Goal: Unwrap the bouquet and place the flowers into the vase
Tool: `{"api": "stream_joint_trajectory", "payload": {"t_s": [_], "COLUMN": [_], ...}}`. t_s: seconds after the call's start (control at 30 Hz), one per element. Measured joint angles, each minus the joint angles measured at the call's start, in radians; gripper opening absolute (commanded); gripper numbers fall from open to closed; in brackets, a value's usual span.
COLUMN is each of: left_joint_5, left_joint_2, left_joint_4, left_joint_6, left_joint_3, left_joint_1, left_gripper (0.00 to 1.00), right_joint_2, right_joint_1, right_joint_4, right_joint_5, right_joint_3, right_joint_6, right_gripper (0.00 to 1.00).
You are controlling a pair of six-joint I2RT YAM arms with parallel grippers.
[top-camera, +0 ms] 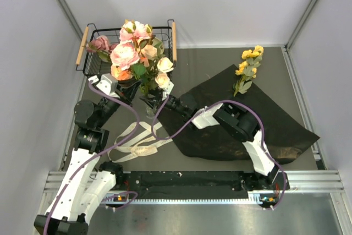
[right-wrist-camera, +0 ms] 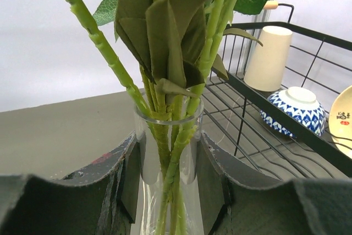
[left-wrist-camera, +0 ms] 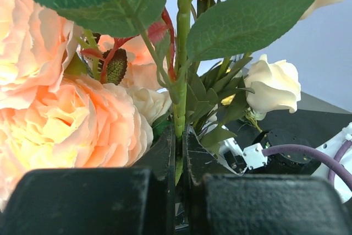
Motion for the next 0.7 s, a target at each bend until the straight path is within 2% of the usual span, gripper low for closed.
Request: {"api": "stream_joint_trajectory", "payload": {"t_s": [0.07,0.17,0.27,0.47,0.57,0.7], "left_joint_5": [-0.001,0.000,-0.004,-0.016,-0.014,-0.018], "left_joint_2": [0.010,0.024,0.029,0.029,0.029,0.028], "left_joint_4": [-0.003,-0.005,-0.009,-0.043,-0.098,-0.150], "left_joint_6": [0.000,0.000,0.000,-0.009,-0.026,-0.038], "left_joint_3": [0.008,0.018,0.021,0.039,0.043,0.043], "left_joint_1": [0.000,0.000,0.000,-0.001,-0.002,-0.002], "left_gripper": [0.00,0.00,0.06,0.35,0.44,0.49], "right_joint_2": [0.000,0.002,0.004,0.004,0.004,0.005], "right_joint_1": [0.000,0.000,0.000,0.000,0.000,0.000], "right_joint_4": [-0.002,-0.010,-0.016,-0.019,-0.028,-0.028], "right_joint_5": [0.001,0.003,0.004,0.008,0.013,0.017], "right_joint_3": [0.001,0.007,0.012,0.014,0.019,0.019], "right_joint_6": [0.002,0.003,0.005,0.006,0.006,0.005], "right_gripper": [0.25,0.26,0.27,0.31,0.32,0.32]}}
